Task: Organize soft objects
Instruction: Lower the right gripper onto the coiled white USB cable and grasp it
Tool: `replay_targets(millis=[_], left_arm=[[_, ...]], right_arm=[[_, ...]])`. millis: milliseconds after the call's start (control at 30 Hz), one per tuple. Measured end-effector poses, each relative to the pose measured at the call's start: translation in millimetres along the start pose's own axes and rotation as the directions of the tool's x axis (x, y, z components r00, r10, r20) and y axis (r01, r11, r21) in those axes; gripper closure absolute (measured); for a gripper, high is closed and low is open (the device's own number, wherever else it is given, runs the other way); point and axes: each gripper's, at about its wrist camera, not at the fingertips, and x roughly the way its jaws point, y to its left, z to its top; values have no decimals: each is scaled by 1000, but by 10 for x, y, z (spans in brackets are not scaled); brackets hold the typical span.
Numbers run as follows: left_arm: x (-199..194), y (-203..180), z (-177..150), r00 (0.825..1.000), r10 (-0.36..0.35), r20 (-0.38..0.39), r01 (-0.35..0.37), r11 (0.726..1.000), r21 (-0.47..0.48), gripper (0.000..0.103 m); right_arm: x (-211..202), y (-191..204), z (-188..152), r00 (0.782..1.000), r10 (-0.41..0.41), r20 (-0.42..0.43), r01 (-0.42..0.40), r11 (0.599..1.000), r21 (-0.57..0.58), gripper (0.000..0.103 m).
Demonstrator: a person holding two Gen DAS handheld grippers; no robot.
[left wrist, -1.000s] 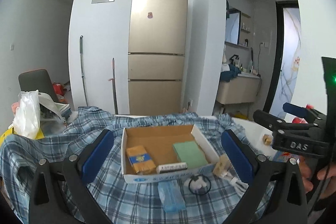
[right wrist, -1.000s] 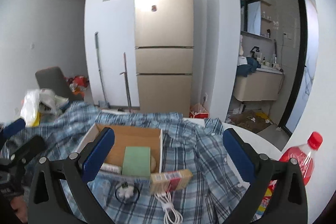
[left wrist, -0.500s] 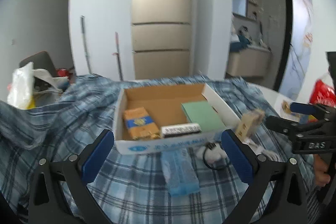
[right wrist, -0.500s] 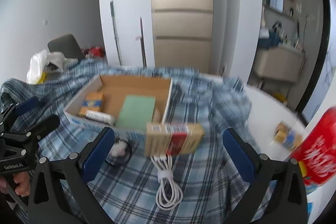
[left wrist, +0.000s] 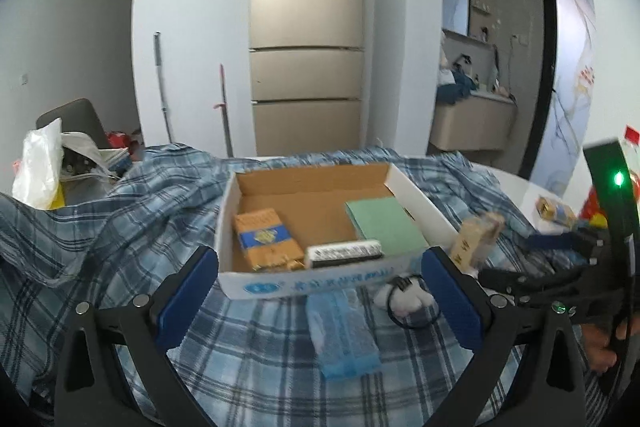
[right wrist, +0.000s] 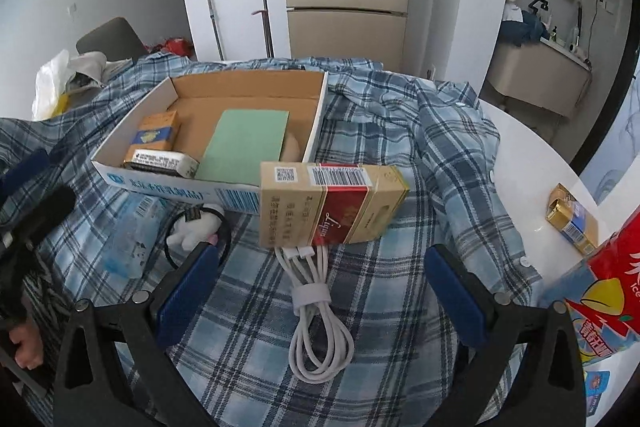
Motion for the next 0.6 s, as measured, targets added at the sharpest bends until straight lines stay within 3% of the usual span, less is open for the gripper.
replay_targets(millis=[33,233,600], left_arm=[[11,41,6,1000,0,-8,0,1000,-21,0],[87,276,50,999,30,-42,-34,992,-118,0],[141,296,31,997,18,-75,-27,991,-129,0]], right_arm=[[31,2,-1,1000,1,-15,-1,1000,-3,25],[234,100,-53,993,-16,-117,9,998,-61,52],[346,118,-120,982,-54,-183,39,995,-87,70]])
